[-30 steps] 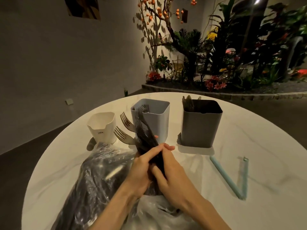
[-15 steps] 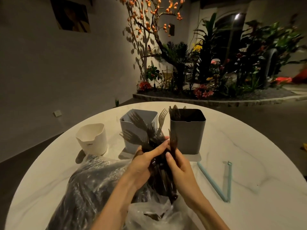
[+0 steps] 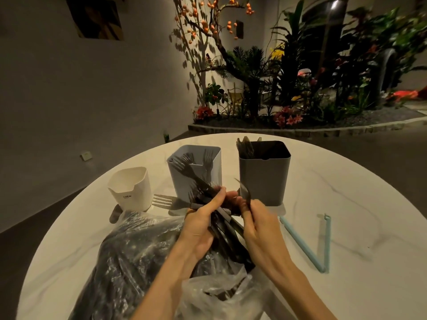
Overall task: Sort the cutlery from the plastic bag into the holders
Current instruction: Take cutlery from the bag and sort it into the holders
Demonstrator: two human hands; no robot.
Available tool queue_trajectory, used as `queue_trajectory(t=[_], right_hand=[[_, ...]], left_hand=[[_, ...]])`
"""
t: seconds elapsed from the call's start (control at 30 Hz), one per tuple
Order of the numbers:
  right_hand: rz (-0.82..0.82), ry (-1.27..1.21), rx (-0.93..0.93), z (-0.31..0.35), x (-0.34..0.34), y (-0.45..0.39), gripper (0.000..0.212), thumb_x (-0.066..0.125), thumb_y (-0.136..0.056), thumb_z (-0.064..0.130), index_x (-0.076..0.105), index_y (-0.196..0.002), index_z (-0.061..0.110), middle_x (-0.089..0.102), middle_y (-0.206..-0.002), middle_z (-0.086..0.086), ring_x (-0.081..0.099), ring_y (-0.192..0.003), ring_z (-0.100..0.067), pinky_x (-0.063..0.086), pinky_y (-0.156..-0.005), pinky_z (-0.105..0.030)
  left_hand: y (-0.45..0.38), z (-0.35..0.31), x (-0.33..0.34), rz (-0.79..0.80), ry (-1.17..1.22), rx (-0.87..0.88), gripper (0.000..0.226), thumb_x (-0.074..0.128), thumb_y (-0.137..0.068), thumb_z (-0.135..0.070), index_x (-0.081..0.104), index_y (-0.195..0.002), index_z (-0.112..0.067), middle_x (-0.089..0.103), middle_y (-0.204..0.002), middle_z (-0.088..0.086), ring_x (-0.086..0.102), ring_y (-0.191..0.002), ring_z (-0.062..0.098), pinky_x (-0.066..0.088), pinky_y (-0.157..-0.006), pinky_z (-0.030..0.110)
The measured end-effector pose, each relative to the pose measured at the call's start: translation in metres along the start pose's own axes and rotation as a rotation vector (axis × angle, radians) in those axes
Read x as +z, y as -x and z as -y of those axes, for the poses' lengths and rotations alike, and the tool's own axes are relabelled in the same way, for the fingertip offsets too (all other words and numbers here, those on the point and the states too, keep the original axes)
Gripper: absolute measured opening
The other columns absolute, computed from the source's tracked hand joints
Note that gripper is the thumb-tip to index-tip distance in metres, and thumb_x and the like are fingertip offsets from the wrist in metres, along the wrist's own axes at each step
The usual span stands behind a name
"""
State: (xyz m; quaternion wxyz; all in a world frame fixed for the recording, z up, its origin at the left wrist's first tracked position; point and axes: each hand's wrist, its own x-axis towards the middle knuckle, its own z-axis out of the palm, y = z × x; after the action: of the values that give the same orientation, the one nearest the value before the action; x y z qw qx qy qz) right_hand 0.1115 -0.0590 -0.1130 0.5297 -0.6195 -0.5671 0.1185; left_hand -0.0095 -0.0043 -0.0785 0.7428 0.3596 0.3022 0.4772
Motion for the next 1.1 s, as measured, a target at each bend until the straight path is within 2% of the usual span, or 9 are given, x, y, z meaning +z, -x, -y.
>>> queue_trajectory(t=[0.1,0.23,0.43,0.6,0.7,0.77,0.83,0.97,1.1], right_hand=[[-0.146,-0.109,0.041,0.011,-0.012,-0.004,0.023,0.043,-0.105,0.016,0.063,-0.096,0.02,0.065,-0.091,0.004,0.06,-0.084,-0.002,0.048,-0.072,-0.015],[-0.078,-0.538,0.151,0.032,-0.026,-0.01,0.015,0.059,-0.097,0.034,0.07,-0.102,0.026,0.069,-0.088,0.004,0.064,-0.082,0.002,0.049,-0.07,-0.01],[-0.1,-0.602,0.301,0.034,-0.035,-0.014,0.034,0.077,-0.082,0.04,0.063,-0.106,0.02,0.066,-0.099,-0.02,0.072,-0.089,-0.015,0.061,-0.074,-0.027],[-0.091,-0.49,0.419,0.021,-0.036,-0.019,0.051,0.073,-0.08,0.057,0.058,-0.119,0.027,0.067,-0.102,-0.003,0.068,-0.097,-0.015,0.059,-0.087,-0.04],[-0.134,-0.555,0.397,0.021,-0.037,-0.019,0.028,0.063,-0.094,0.045,0.067,-0.099,0.017,0.072,-0.084,0.008,0.067,-0.083,-0.004,0.055,-0.073,-0.025],[-0.232,-0.582,0.394,0.022,-0.044,-0.022,0.034,0.051,-0.102,0.04,0.059,-0.079,0.016,0.06,-0.058,0.015,0.056,-0.057,0.002,0.043,-0.055,-0.015],[-0.288,-0.551,0.417,0.016,-0.052,-0.027,0.044,0.043,-0.105,0.04,0.049,-0.07,0.014,0.051,-0.056,0.008,0.048,-0.055,-0.007,0.039,-0.053,-0.019],[-0.121,-0.611,0.45,0.016,-0.057,-0.028,0.041,0.04,-0.105,0.039,0.058,-0.085,0.009,0.05,-0.062,0.0,0.047,-0.05,-0.008,0.041,-0.049,-0.02],[0.078,-0.59,0.457,0.021,-0.052,-0.023,0.044,0.061,-0.092,0.053,0.059,-0.081,0.01,0.038,-0.052,0.004,0.034,-0.046,-0.008,0.032,-0.044,-0.018]], left_hand=[[0.001,-0.001,-0.001,0.01,-0.137,0.036,0.032,0.075,-0.086,-0.021,0.071,-0.1,0.007,0.067,-0.081,0.016,0.066,-0.073,0.028,0.058,-0.066,0.035],[0.009,0.001,0.009,0.135,-0.218,0.057,0.022,0.077,-0.086,-0.017,0.066,-0.095,0.0,0.055,-0.074,0.011,0.045,-0.053,0.016,0.045,-0.054,0.027],[0.018,0.019,0.019,0.312,-0.467,-0.099,0.005,0.067,-0.089,-0.002,0.068,-0.093,-0.004,0.05,-0.064,0.009,0.048,-0.054,0.016,0.045,-0.055,0.029],[0.021,0.014,0.017,0.432,-0.444,-0.16,0.005,0.071,-0.09,-0.013,0.073,-0.088,-0.009,0.048,-0.066,0.007,0.046,-0.056,0.014,0.044,-0.058,0.026],[0.023,0.011,0.017,0.439,-0.439,-0.192,0.019,0.071,-0.091,-0.024,0.073,-0.097,-0.006,0.059,-0.079,0.01,0.055,-0.066,0.016,0.05,-0.066,0.029],[0.021,0.011,0.015,0.371,-0.352,-0.228,0.027,0.068,-0.094,-0.02,0.072,-0.111,0.0,0.069,-0.094,0.016,0.065,-0.076,0.021,0.055,-0.072,0.035],[0.019,0.01,0.012,0.283,-0.246,-0.261,0.029,0.067,-0.093,-0.013,0.07,-0.119,0.0,0.072,-0.104,0.02,0.071,-0.08,0.025,0.058,-0.072,0.039],[0.018,0.008,0.007,0.323,-0.225,-0.282,0.021,0.072,-0.088,-0.013,0.071,-0.108,-0.006,0.067,-0.086,0.017,0.066,-0.074,0.026,0.058,-0.071,0.039],[0.02,0.01,0.008,0.467,-0.289,-0.253,0.015,0.069,-0.091,-0.008,0.067,-0.105,-0.003,0.061,-0.082,0.014,0.062,-0.069,0.022,0.055,-0.066,0.03]])
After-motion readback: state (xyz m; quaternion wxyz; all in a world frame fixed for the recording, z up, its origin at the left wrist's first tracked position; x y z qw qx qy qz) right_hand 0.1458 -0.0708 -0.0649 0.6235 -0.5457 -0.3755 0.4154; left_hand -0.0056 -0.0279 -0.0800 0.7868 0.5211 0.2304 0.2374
